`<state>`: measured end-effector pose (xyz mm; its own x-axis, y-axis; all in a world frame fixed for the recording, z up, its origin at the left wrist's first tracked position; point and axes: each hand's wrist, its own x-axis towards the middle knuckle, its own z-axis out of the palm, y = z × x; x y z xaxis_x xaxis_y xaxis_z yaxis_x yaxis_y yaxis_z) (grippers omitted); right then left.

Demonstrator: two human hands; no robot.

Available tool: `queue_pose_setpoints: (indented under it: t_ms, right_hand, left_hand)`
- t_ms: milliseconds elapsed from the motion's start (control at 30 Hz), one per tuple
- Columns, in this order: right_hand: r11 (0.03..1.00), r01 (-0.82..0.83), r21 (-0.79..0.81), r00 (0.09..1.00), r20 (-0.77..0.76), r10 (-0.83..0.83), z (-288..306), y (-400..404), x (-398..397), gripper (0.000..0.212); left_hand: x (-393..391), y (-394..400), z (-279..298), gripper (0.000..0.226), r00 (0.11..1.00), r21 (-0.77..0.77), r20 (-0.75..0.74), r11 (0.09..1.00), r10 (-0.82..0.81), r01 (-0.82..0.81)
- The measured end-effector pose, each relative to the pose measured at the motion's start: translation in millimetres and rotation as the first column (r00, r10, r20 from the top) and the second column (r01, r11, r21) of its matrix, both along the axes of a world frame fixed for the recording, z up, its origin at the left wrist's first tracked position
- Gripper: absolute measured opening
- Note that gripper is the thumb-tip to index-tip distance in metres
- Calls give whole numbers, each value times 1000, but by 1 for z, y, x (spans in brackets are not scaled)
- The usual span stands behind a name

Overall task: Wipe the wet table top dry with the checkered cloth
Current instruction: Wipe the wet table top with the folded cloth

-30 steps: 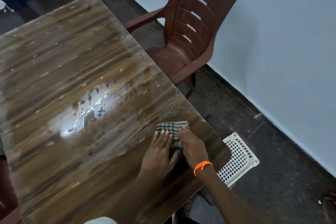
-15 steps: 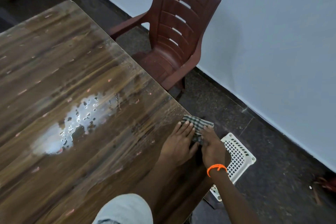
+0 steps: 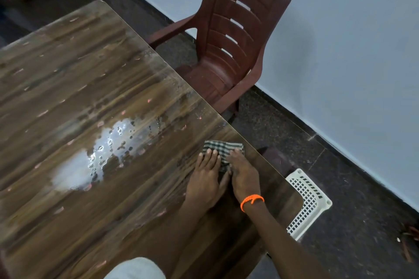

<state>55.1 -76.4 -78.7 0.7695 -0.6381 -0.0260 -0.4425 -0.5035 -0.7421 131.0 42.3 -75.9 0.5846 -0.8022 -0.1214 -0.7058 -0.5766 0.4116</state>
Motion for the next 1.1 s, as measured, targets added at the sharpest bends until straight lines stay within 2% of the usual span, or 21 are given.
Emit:
queue_pose_setpoints:
  t_ms: [100,233,367,467,600,667,867,1000,1100]
  right_hand:
    - [994,-69,-91,998,1,69,-6,7,-36,36]
    - [994,30,-104,1000,-1,-30,-6,-4,-70,31]
    - [981,153,-115,988,-10,-155,-10,-29,-49,34]
    - [982,174,-80,985,12,-173,-7,-39,-11,39]
    - [991,50,-126,998,-17,-52,-3,-24,35,34]
    - [995,9,-97,1000,-27,-12,-4,-8,45,34]
    - [987,-140,-75,990,2,141,-12,56,11,42]
    - [958,-254,-132,967,-44,250,-14,62,-48,42]
    - [963,-220,-154,975,-59,213,-13,44,-67,43]
  left_hand:
    - [-22,15,-1,66,998,-25,-13,998,-59,58]
    - [-35,-1,-1,62,978,-60,-42,978,-205,202]
    - [-13,-38,2,69,971,-33,-59,972,-233,231]
    - [20,-53,2,72,980,2,-11,980,-199,199]
    - [53,-37,-1,74,995,-12,13,995,-102,102]
    - [59,-17,-3,72,999,4,11,999,-48,48]
    - [8,60,-8,63,995,-47,26,994,100,-99]
    - [-50,88,-16,59,998,-97,64,995,29,-22]
    - [-68,72,-9,58,997,-63,82,998,-5,10]
